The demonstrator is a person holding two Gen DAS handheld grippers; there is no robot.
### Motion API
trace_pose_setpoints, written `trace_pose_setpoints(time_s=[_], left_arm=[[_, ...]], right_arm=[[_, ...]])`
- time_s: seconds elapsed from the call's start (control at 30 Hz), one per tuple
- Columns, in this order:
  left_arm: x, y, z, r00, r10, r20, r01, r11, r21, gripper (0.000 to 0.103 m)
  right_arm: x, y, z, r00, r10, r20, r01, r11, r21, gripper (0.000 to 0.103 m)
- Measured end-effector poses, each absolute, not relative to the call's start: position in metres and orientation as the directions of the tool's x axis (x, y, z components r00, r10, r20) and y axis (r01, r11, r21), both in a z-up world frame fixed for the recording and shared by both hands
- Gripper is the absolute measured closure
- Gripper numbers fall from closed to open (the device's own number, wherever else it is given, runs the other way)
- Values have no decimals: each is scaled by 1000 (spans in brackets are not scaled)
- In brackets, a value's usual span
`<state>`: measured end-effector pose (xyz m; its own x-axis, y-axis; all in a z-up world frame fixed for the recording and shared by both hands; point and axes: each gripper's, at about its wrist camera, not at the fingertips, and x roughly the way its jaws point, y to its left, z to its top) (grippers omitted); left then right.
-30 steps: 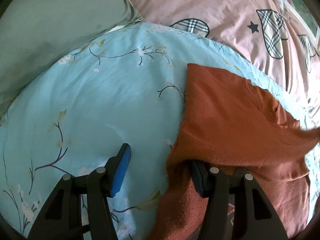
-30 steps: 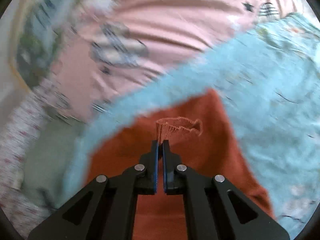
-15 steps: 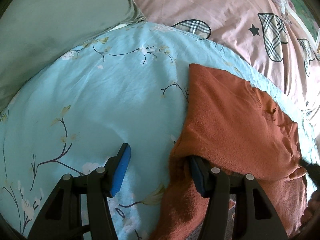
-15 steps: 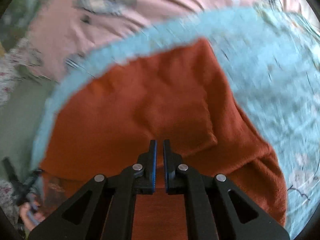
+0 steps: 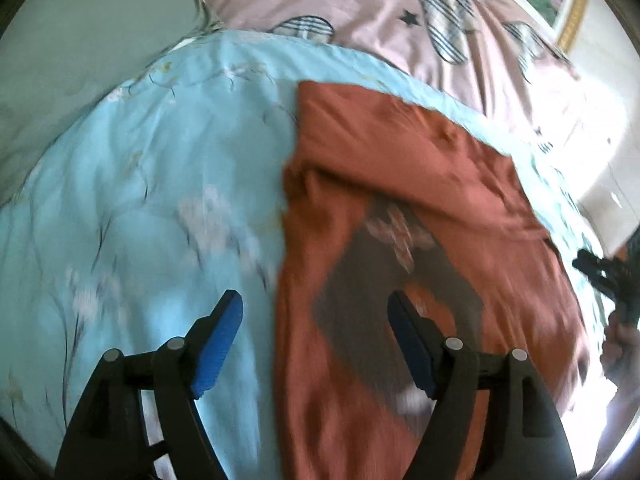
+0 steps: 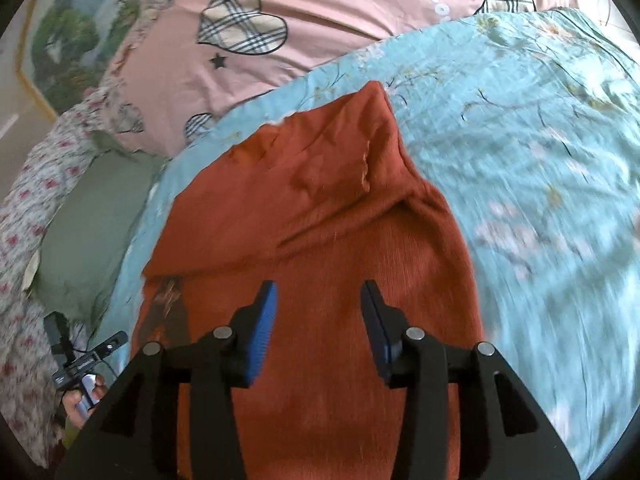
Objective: Fold small clothes
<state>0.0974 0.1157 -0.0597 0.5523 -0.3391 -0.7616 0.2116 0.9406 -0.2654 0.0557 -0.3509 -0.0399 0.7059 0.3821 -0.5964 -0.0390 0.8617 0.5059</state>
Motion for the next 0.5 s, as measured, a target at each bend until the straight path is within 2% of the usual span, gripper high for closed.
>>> trace_pose_setpoints(time_s=[0.2, 0.33, 0.5], left_arm=[[42, 121, -76, 497, -371, -785, 213, 929, -304, 27], [8, 122, -82, 481, -431, -764, 242, 902, -357, 25], [-22, 126, -96, 427, -520, -740, 280, 854, -438, 24]], right_arm=[[11, -360, -53, 686, 414, -598, -60, 852, 520, 58], [-24, -375, -61, 672, 455, -584, -80, 828, 554, 58], [-68, -394, -81, 633, 450, -630, -65, 842, 535, 58]])
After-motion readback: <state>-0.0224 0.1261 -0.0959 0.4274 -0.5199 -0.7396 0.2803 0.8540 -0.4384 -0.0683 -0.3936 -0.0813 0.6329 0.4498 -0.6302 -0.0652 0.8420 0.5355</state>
